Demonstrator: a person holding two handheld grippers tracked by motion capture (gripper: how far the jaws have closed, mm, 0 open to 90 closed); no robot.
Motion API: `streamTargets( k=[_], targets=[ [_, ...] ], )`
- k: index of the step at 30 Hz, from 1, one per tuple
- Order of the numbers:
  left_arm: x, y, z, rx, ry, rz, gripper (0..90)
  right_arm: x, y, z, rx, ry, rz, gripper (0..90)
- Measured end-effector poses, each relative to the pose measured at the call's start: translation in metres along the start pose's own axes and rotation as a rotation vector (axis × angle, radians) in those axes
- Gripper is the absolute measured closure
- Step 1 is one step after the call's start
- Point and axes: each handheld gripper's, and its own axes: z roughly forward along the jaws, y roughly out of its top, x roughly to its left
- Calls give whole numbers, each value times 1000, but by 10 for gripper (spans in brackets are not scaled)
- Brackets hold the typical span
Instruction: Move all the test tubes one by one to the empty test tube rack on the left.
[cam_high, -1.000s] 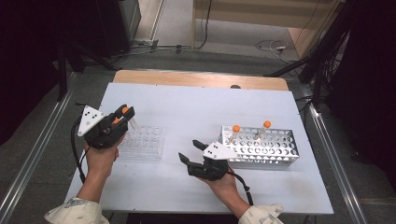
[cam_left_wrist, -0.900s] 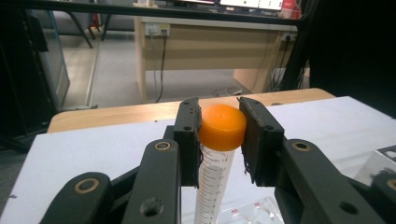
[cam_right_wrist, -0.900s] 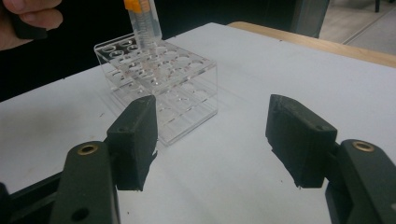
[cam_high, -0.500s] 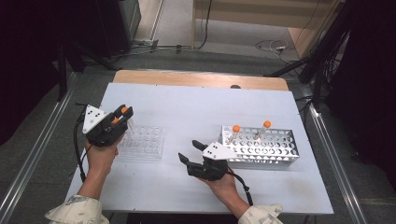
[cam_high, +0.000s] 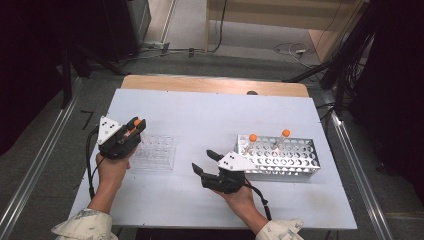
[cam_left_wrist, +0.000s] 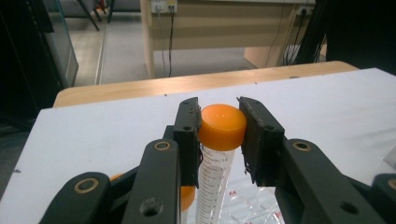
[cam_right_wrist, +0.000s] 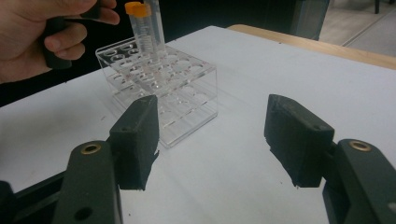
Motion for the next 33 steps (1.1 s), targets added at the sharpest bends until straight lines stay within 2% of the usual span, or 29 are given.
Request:
streamTargets(
  k=[12, 23, 27, 33],
  targets=[
    [0, -6, -1, 1, 3, 2, 686, 0, 0, -1, -3, -1, 3, 342],
    [-1, -5, -3, -8, -11, -2, 584, -1, 0, -1, -2, -2, 6, 342],
    [-1, -3, -6, -25, 6, -8, 499, -2, 1, -2, -7, -7, 7, 341],
    [-4, 3, -11, -50, 30, -10, 292, -7, 2, -6, -17, -22, 15, 341]
  ],
)
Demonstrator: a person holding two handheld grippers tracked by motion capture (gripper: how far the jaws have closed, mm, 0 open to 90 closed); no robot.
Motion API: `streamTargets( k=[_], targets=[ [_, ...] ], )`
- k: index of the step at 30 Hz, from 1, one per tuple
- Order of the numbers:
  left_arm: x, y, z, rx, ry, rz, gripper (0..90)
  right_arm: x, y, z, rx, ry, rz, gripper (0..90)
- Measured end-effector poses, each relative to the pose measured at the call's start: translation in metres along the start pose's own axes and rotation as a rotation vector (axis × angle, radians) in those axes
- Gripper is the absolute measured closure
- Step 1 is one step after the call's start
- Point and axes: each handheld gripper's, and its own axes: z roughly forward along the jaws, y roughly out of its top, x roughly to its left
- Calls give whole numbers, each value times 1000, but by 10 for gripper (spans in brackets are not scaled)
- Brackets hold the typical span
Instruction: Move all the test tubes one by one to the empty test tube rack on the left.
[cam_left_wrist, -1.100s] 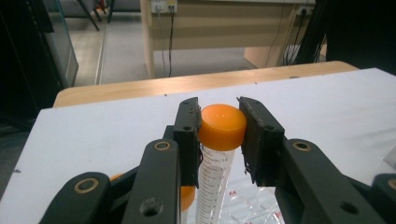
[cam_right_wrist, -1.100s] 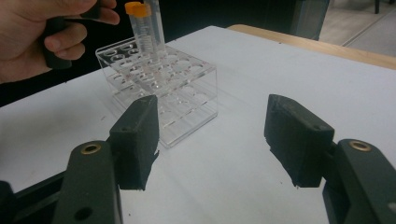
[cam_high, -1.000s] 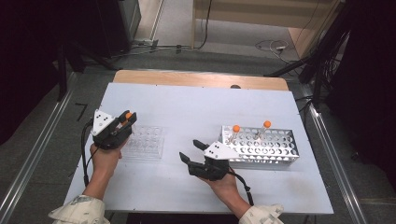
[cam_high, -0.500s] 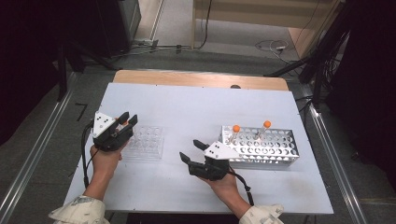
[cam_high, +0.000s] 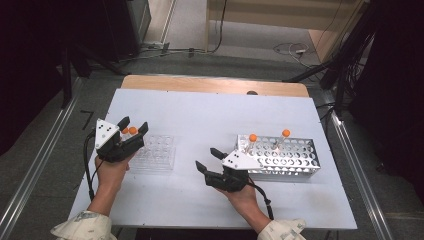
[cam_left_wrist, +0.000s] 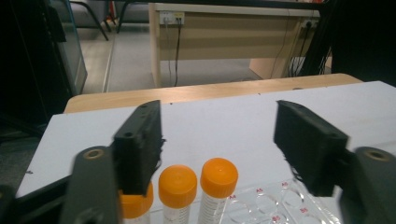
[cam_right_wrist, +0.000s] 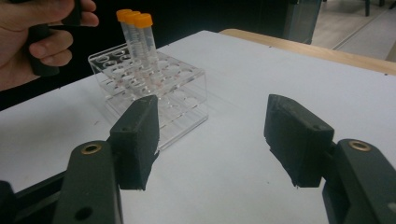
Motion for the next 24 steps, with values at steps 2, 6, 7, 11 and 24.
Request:
streamTargets(
  k=[2, 6, 7, 11, 24],
  targets=[
    [-3, 1, 0, 4, 4, 10, 229, -2, 0, -2, 0, -8, 0, 341],
    [-7, 1, 0, 16, 0, 14, 169, -6, -1, -5, 0, -20, 0, 341],
    [-8, 1, 0, 18, -3, 13, 162, -7, -1, -6, 0, -24, 1, 341],
    [-10, 1, -1, 14, -11, 17, 156, -11, 1, -13, -14, -37, 4, 341],
    [-15, 0, -2, 19, -36, 24, 145, -27, 1, -39, -31, -97, 4, 342]
  ],
)
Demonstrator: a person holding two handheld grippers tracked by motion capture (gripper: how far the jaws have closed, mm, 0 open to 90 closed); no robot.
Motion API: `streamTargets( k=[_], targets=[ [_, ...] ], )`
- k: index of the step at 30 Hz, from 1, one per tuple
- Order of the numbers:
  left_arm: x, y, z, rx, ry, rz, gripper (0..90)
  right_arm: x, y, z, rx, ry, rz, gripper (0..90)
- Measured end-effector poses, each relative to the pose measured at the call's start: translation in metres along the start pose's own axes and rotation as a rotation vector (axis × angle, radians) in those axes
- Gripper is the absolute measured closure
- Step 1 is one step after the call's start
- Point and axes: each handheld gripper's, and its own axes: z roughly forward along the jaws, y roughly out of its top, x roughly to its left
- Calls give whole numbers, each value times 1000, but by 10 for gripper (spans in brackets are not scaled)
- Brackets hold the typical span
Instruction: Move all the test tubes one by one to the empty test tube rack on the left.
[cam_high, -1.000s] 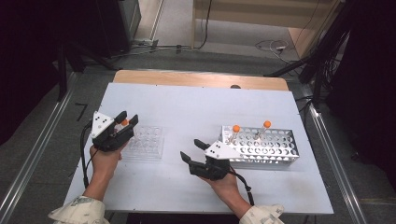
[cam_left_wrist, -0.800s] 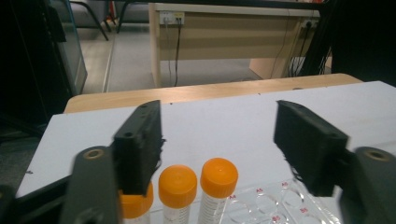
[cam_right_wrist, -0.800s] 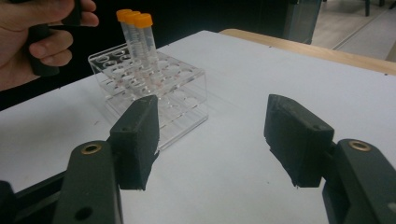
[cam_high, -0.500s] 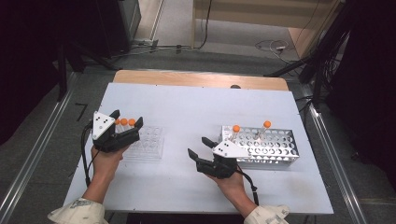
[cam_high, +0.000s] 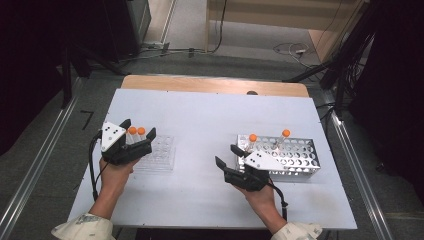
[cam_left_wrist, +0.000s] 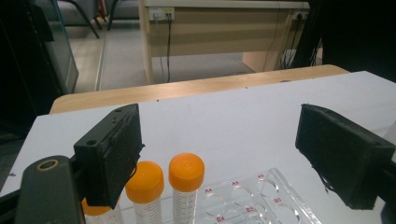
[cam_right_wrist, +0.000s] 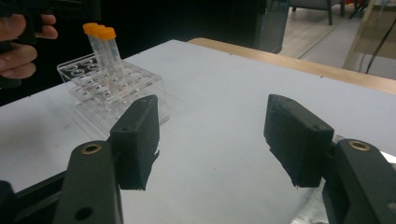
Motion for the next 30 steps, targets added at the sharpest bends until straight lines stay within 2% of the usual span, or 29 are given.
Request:
streamTargets(
  k=[10, 16, 23, 30],
  targets=[
    [-7, 0, -1, -6, -23, 9, 146, -20, -2, -22, -16, -59, 10, 341],
    [-8, -1, 0, -9, -28, 10, 146, -36, -7, -30, -28, -121, 32, 341],
    [-10, -2, 0, -8, -30, 11, 146, -47, -10, -30, -41, -178, 45, 347],
    [-10, -2, 0, -7, -31, 9, 146, -55, -20, -19, -25, -239, 47, 361]
  ],
)
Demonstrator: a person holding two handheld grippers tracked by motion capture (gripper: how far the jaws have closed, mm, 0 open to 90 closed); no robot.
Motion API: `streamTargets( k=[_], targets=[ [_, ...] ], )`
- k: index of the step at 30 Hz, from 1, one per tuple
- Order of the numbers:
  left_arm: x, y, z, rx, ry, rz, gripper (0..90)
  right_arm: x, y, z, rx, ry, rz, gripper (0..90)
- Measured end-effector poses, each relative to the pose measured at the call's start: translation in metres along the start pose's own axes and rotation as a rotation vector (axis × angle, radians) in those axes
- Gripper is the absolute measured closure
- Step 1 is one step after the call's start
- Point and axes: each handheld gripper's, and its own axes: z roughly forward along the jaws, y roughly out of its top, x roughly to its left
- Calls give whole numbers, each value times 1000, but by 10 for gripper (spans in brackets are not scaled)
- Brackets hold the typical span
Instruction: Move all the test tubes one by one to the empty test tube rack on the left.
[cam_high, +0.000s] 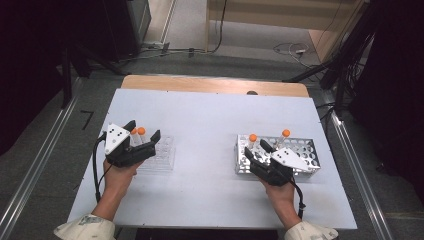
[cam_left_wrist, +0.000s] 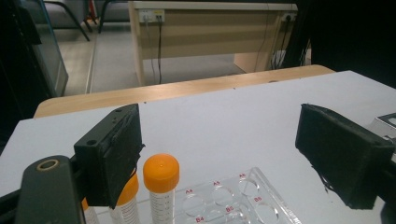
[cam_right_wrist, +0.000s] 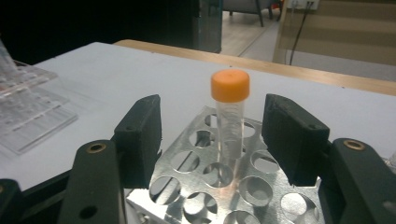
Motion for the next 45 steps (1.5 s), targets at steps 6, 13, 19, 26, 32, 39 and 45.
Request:
streamTargets(
  k=[6, 13, 19, 26, 32, 39, 45],
  targets=[
    [-1, -1, 1, 2, -6, -1, 147, -1, -3, 8, 3, 6, 30, 381],
    [-1, -1, 0, 5, -7, 0, 147, 0, -9, 16, 11, -32, 30, 445],
    [-2, -1, 1, 5, -7, -1, 147, -2, -11, 19, 17, -51, 24, 479],
    [-2, -1, 1, 7, -8, 1, 148, 0, -11, 20, 13, -72, 5, 564],
    [-2, -1, 1, 10, -10, 3, 148, 1, -9, 23, 37, -81, -13, 609],
    [-3, -2, 2, 12, -10, 4, 149, 3, -8, 25, 54, -95, -31, 650],
    [-3, -1, 1, 12, -10, 4, 150, 2, -8, 25, 63, -109, -27, 704]
  ],
)
